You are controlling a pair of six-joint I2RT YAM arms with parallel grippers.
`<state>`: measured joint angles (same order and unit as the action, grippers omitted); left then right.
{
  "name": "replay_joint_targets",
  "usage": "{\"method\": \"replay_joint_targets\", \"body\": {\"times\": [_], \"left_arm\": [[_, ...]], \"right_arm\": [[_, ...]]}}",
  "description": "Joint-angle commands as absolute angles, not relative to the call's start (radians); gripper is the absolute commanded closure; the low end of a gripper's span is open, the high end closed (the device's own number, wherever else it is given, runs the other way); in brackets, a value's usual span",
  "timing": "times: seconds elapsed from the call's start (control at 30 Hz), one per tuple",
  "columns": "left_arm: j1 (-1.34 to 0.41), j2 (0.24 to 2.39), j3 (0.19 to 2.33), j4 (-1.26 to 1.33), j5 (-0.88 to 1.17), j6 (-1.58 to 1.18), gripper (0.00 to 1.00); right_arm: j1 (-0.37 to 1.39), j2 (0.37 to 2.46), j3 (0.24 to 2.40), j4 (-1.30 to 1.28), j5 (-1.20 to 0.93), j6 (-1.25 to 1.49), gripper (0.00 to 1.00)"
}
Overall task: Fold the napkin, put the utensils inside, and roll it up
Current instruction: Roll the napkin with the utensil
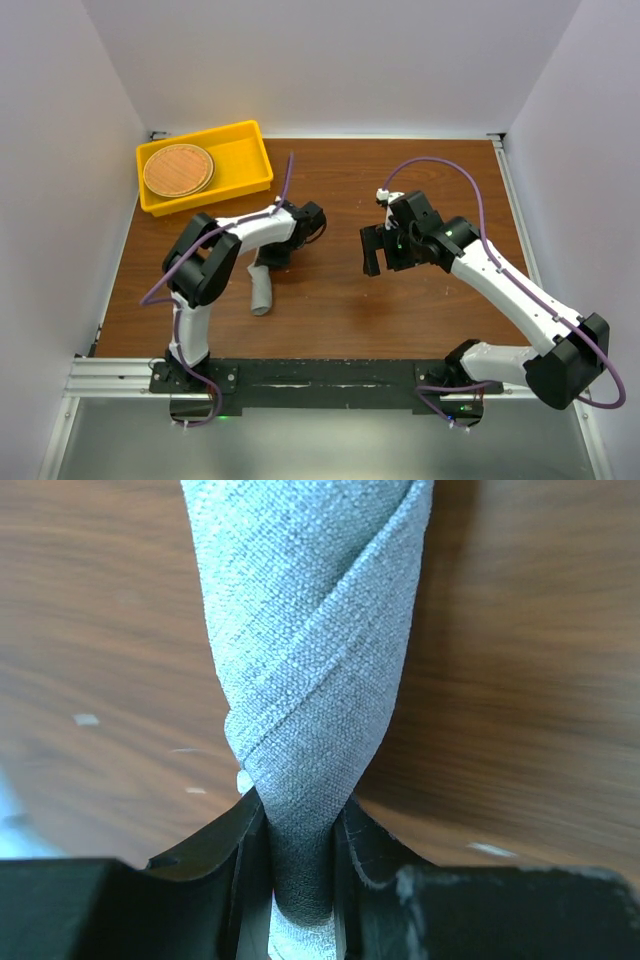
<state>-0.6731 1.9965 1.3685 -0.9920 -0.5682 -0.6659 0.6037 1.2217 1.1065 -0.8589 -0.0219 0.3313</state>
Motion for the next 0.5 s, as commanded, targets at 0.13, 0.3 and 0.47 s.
{"method": "replay_joint_targets", "body": {"times": [0.13,0.3,0.47], "left_arm": [[-0.603,1.921,1.238,-1.002,-0.876,-0.523,0.85],[-0.531,1.882,1.193,-0.910,-0.858,-0.425,0.84],[-0.520,1.899,1.184,-0.833,-0.830,-0.338,0.80]], "right_arm": [[0.600,1.213,1.115,-0.830,-0.037,0.304,0.02],[0.600,1.223,1.117,-0.830,-0.041,0.301,0.02],[0.600,1.232,1.118,-0.827,-0.037,0.299,0.02]]}}
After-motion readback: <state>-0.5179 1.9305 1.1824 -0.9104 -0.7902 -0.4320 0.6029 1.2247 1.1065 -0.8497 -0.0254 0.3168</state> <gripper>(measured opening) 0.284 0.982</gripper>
